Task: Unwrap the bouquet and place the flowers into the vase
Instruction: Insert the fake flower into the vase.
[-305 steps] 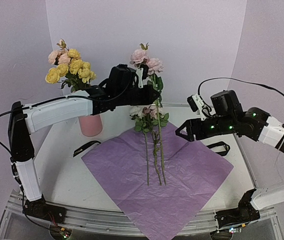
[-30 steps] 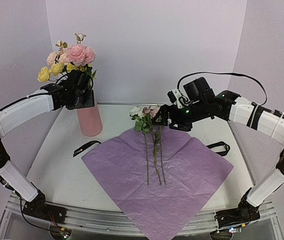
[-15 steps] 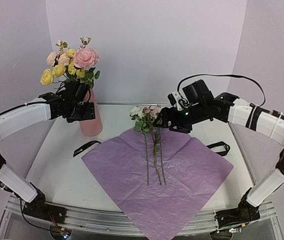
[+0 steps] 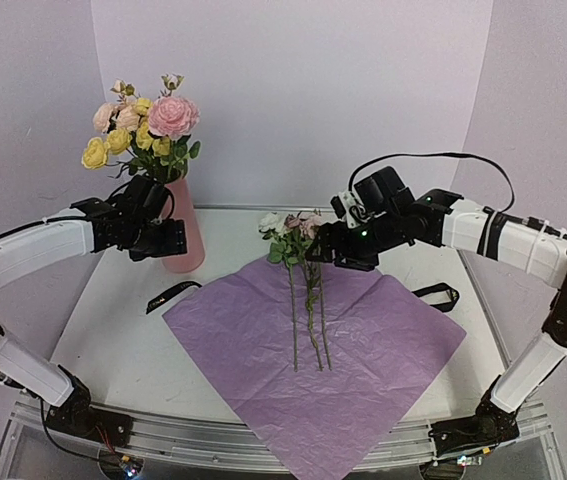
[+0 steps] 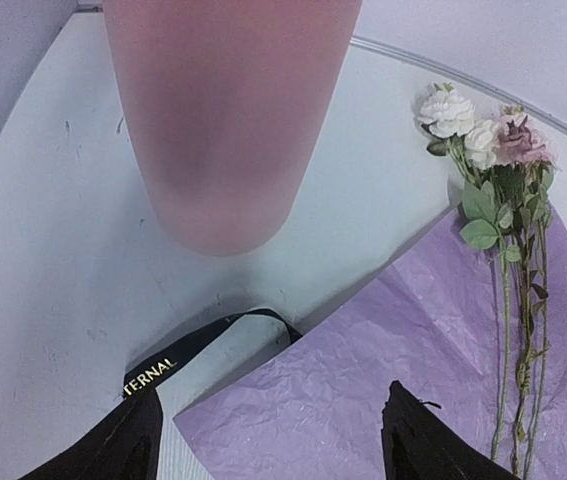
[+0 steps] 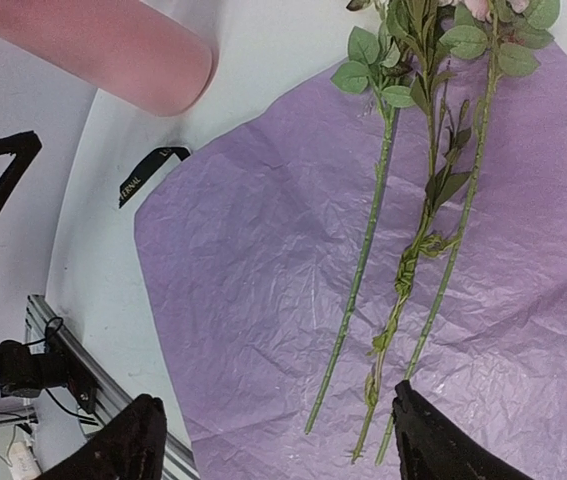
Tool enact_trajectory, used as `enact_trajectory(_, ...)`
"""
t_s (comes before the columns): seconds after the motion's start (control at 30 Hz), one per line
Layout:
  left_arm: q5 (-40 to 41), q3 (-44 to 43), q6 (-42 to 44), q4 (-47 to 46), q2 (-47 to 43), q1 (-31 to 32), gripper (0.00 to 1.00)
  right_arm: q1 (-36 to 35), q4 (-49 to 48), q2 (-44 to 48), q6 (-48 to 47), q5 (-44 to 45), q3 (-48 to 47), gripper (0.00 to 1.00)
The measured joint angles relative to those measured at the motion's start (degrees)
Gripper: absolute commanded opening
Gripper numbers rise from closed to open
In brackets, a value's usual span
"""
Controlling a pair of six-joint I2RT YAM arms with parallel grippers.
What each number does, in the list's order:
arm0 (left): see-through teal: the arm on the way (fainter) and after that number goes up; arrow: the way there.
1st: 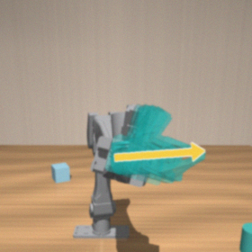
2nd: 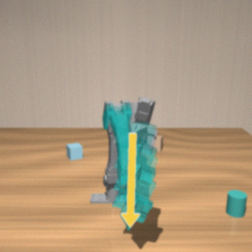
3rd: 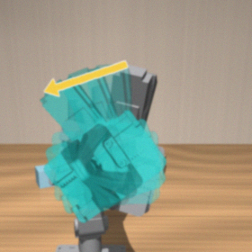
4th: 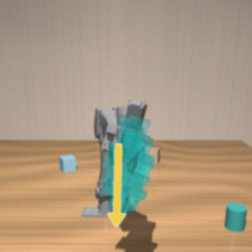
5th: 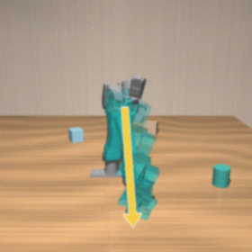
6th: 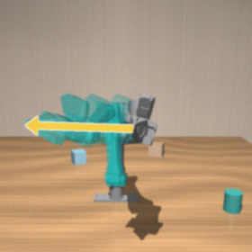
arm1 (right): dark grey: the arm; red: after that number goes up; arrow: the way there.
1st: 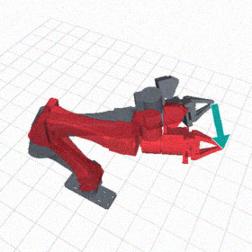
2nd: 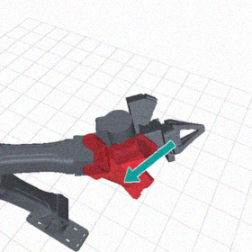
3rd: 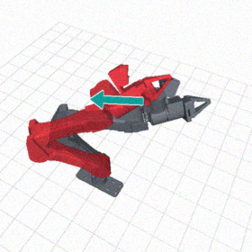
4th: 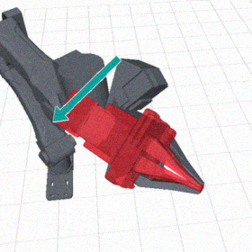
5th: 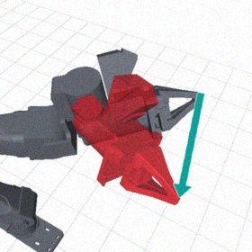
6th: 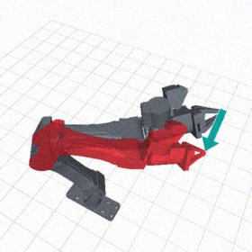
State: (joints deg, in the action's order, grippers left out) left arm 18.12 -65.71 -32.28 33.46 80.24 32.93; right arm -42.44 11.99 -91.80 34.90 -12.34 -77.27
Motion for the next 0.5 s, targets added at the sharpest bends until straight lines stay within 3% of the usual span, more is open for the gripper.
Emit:
enact_trajectory(0.33, -6.02, 4.55, -5.24, 0.08, -5.83, 2.57, 0.76, 0.0, 0.06, -3.07, 0.24, 3.48, 0.58, 0.58)
enact_trajectory(0.5, -6.53, 5.71, -8.86, 0.03, -7.42, 7.17, 0.77, 0.11, -0.01, -5.25, 0.22, 4.73, 0.87, 0.57)
